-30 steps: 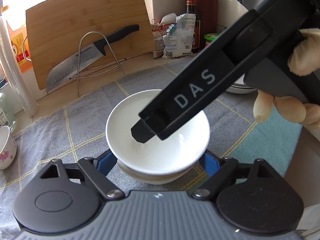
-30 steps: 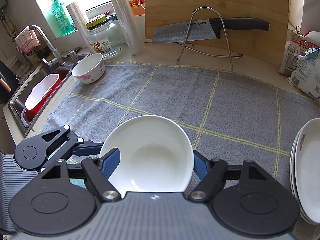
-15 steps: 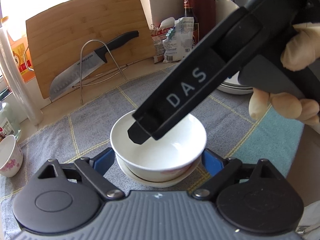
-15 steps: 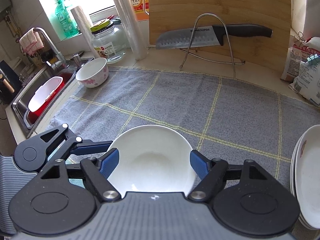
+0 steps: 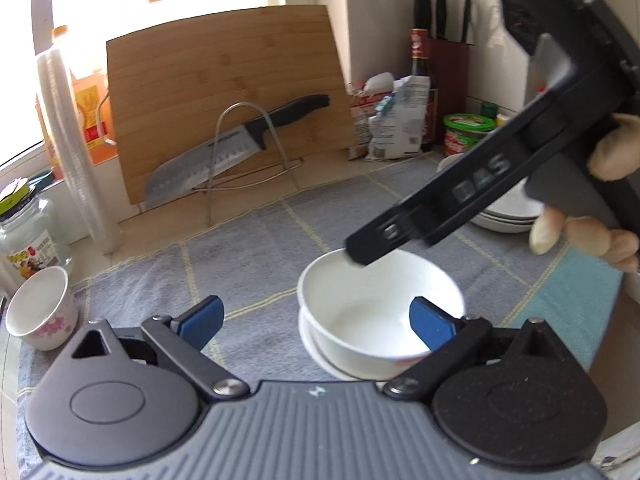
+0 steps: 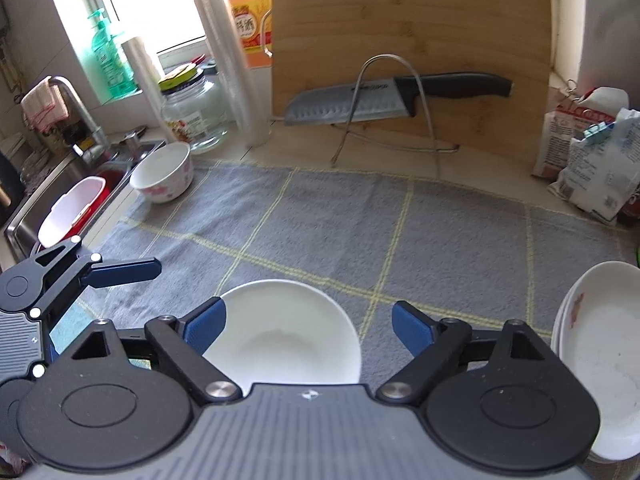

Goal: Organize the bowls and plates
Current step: 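Move the right tool toward the white bowl near the sink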

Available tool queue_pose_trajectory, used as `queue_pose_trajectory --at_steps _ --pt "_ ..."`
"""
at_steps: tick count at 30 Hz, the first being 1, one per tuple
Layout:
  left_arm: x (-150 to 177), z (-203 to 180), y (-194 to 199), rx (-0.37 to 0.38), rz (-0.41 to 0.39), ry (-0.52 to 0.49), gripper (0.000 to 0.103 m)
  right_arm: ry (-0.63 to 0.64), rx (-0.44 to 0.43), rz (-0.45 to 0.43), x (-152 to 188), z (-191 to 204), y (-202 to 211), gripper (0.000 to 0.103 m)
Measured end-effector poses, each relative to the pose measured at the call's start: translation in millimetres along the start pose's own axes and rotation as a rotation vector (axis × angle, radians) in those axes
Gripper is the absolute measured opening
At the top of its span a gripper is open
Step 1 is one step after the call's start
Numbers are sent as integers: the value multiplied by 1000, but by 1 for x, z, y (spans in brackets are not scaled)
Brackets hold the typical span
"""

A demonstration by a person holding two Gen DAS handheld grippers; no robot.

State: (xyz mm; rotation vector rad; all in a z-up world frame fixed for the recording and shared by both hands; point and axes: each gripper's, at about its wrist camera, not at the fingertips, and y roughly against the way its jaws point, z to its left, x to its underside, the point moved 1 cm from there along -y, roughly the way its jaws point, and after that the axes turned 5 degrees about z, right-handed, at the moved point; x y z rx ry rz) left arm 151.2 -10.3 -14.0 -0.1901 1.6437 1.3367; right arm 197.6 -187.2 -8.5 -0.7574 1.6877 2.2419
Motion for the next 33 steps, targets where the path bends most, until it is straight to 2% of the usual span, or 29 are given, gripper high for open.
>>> queue_pose_trajectory --at_steps 5,11,16,20,25,28,33 --pt "7 18 -7 -9 9 62 99 -19 16 -8 0 -5 2 94" --pt "18 36 -14 -6 34 92 99 -39 35 -3 4 2 -2 94" --pt "18 44 -5 18 1 88 99 -53 65 -15 3 11 -1 94" --pt "14 52 4 12 -33 106 99 -61 69 -30 0 16 1 100" --pt "14 55 7 -68 -33 187 99 -6 19 -24 -5 19 -3 103" --pt "15 56 11 -159 10 247 99 43 -43 -12 -13 17 -8 103" --pt "22 67 25 -313 53 290 99 104 -138 -5 -30 21 -22 103"
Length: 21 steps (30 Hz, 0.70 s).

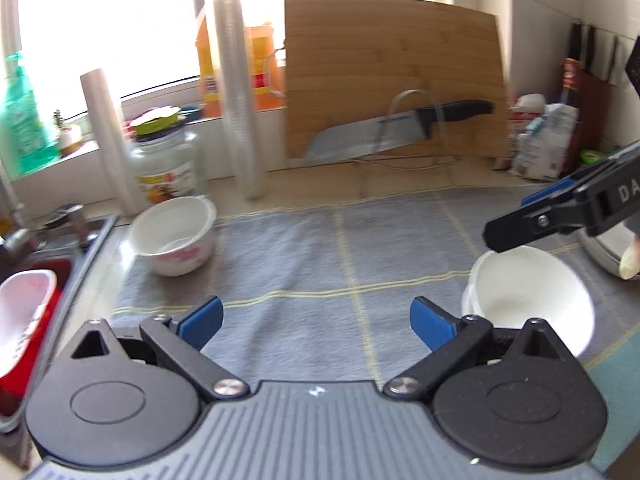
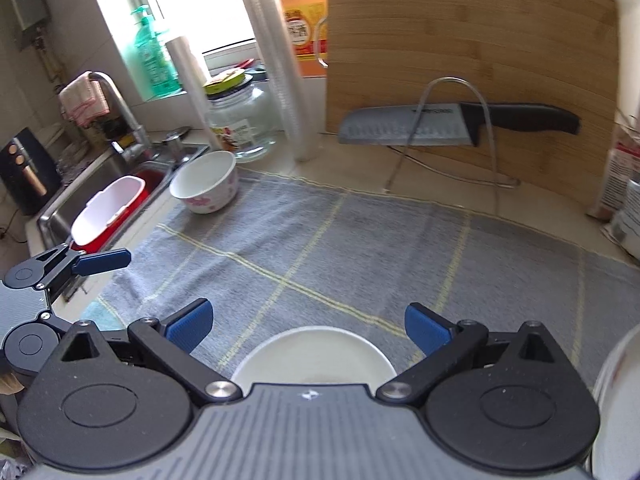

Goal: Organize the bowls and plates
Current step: 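Move the right tool toward the white bowl near the sink, then close the right tool on the rim of that bowl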

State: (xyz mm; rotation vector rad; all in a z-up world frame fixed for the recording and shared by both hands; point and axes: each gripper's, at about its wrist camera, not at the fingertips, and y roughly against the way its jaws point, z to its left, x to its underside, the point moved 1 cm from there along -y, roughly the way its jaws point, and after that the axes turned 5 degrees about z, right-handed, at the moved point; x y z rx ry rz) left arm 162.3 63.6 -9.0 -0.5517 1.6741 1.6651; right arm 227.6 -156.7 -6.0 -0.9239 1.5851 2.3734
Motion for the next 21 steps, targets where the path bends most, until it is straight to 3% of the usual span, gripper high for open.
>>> queue_pose_trajectory --at_steps 9,16,21 --pt "-7 62 -24 -120 -11 59 100 63 -30 15 -37 36 -26 103" --pt "-13 115 -73 -117 -5 22 100 94 5 15 -79 81 -56 103" --pt "-15 133 -102 -100 -5 -12 99 127 1 37 -108 109 -91 103"
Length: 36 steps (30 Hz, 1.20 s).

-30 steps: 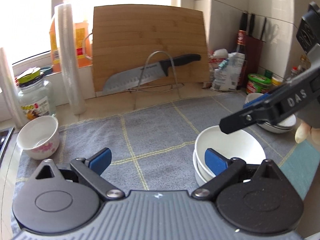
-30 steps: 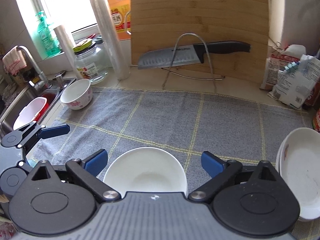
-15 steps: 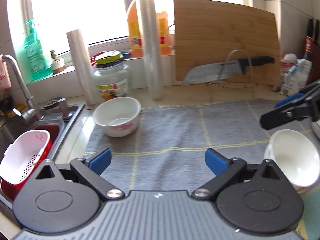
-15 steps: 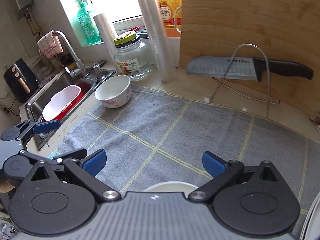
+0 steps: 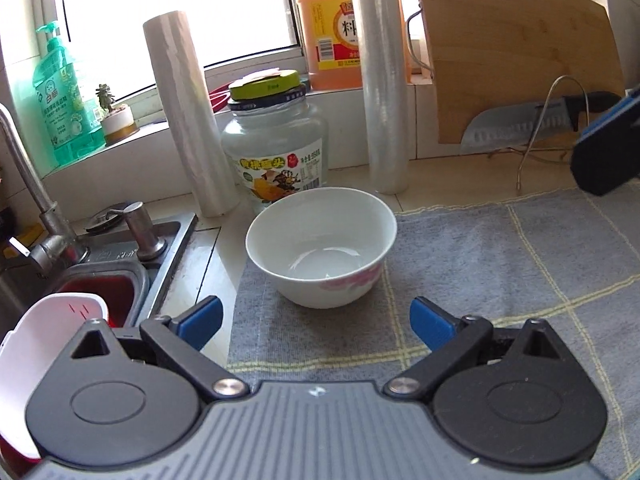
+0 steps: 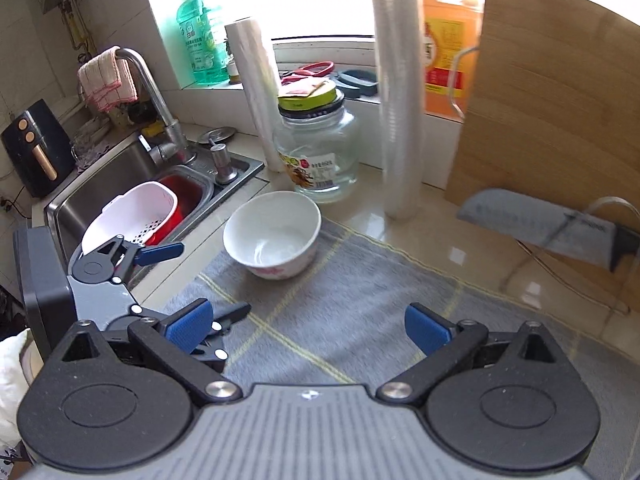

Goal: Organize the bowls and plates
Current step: 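Close the right tool on the rim of that bowl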

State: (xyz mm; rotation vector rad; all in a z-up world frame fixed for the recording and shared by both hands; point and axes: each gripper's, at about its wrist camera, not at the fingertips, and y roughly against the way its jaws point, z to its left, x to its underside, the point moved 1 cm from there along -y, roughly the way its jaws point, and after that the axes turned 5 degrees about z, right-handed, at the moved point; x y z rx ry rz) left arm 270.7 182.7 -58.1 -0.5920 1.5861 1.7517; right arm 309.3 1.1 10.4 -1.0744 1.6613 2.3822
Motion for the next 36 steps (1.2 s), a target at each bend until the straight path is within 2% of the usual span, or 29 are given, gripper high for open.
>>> queue_pose_trajectory --at_steps 11,24,27,32,36 --pt "0 10 -38 87 -5 6 99 21 -49 32 -44 15 -55 103" --pt "-5 16 -50 119 -26 25 97 88 -43 77 -78 24 -115 100" --pt "-5 18 -51 132 -28 27 97 100 -44 92 -83 27 -127 97" --pt "-6 18 -52 149 -32 18 91 90 -50 114 -87 25 -147 85" --pt "-6 16 -50 145 -42 -4 90 85 -51 129 -86 23 -156 82"
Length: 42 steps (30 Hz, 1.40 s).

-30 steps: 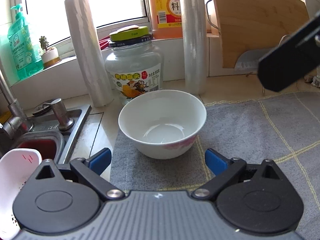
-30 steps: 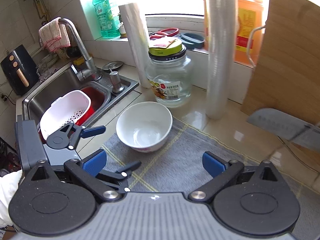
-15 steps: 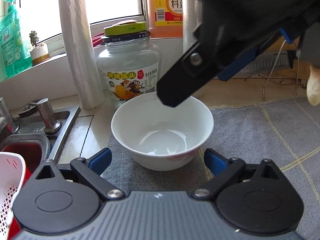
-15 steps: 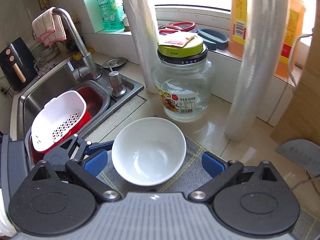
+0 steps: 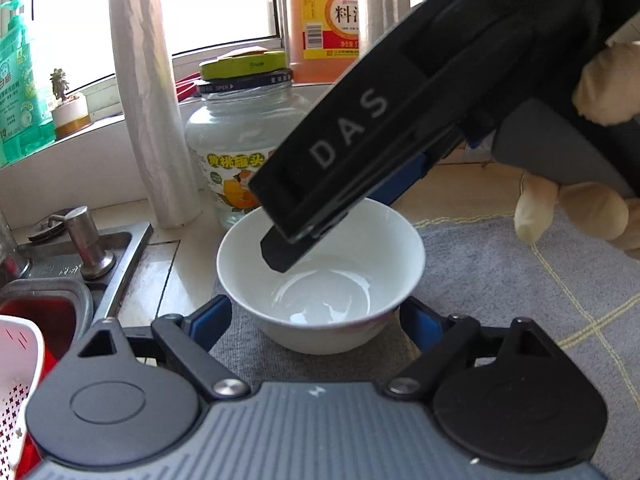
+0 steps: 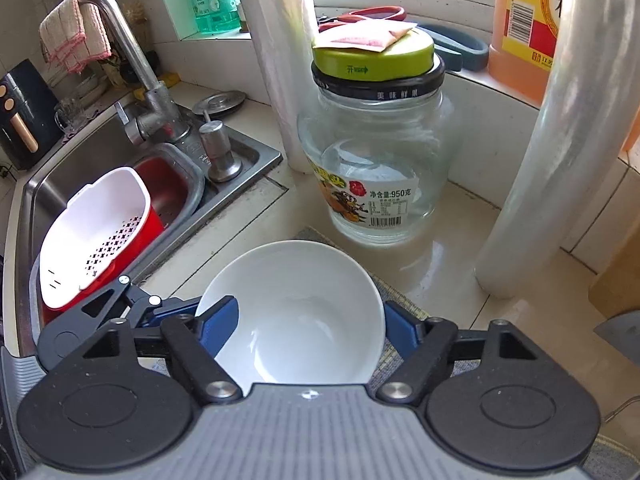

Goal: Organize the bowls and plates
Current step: 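Close the right tool on the rim of that bowl, then lift the white bowl with the right tool and carry it toward the nested bowls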

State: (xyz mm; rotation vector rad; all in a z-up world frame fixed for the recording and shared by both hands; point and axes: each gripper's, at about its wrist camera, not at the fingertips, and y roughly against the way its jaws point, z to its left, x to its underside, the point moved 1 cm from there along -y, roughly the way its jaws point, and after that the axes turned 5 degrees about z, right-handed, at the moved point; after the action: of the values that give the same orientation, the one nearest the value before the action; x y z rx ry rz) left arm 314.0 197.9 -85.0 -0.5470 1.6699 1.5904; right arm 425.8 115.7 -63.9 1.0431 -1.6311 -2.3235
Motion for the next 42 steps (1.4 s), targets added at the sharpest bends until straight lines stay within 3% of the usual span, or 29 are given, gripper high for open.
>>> queue_pose_trajectory --at_steps 8,23,42 --pt "-2 -3 2 1 -12 -20 90 -9 -7 5 -1 -6 -4 72" --pt "-6 -6 9 24 11 -40 89 -28 -6 15 2 -7 1 72" --pt "0 -37 72 97 32 -90 90 -20 -8 -22 56 19 74 72"
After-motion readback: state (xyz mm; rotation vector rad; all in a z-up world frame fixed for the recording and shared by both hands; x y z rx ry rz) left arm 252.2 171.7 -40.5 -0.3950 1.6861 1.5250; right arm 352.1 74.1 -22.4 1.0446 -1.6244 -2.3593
